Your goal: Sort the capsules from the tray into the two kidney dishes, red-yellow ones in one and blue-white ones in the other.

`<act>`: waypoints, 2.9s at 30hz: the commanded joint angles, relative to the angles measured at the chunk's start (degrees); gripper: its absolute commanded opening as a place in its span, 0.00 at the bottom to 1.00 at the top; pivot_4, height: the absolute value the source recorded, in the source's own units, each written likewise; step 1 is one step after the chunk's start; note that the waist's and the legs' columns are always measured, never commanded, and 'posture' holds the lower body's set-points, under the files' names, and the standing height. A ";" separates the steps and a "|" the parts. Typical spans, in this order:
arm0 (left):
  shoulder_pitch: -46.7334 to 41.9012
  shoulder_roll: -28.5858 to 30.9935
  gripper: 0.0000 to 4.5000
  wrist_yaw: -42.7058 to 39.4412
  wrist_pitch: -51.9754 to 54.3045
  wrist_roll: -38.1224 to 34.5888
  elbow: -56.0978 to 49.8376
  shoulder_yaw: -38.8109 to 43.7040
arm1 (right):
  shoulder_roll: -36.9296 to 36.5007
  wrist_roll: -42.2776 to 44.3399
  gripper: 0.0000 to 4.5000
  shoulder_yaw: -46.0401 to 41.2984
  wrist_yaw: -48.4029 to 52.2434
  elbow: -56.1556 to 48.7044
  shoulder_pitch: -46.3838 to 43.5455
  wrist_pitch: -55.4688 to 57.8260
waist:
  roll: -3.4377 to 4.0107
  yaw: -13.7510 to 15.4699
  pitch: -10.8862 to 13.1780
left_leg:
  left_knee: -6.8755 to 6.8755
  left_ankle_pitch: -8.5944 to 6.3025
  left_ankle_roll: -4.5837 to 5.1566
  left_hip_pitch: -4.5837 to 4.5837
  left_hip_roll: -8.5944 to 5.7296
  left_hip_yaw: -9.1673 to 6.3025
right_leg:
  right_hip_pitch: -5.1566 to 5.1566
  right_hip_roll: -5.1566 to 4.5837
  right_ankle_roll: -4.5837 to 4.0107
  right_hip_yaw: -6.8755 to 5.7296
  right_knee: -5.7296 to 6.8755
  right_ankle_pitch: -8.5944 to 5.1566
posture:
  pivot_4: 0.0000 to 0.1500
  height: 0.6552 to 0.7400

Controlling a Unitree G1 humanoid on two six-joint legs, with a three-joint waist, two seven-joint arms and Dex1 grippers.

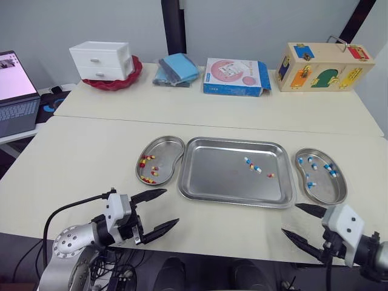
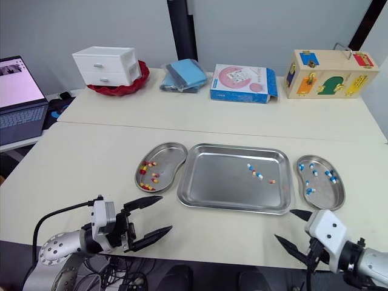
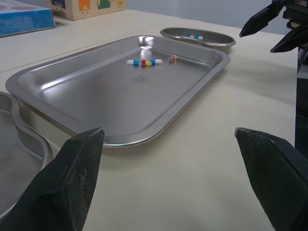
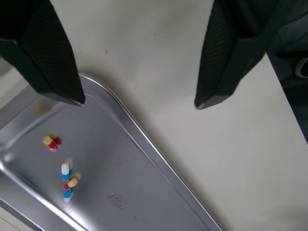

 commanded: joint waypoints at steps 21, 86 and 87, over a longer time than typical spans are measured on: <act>-0.92 -2.20 1.00 2.88 -3.84 2.16 0.48 -4.01 | 10.02 -8.19 0.72 37.40 -20.53 29.90 -69.48 42.13 | -0.02 -0.16 0.09 | 0.01 0.02 0.00 -0.84 0.02 -0.05 | -0.97 0.01 -0.03 -0.07 0.10 0.03 | 1.00 0.90; -5.10 -4.96 1.00 -7.03 -4.51 -6.39 1.24 -5.48 | -8.83 2.07 0.07 -11.85 -7.94 4.35 -31.55 50.82 | 0.01 -0.13 0.11 | 0.04 0.05 0.04 -0.62 0.01 0.08 | -0.85 0.06 -0.03 0.07 0.40 0.02 | 1.00 0.90; -5.16 -4.87 1.00 -6.91 -4.41 -6.37 1.02 -5.47 | -8.55 1.82 0.14 -11.83 -8.76 4.81 -32.10 50.15 | 0.01 -0.15 0.11 | 0.04 0.04 0.04 -0.62 0.01 0.08 | -0.86 0.06 -0.03 0.07 0.40 0.02 | 1.00 0.90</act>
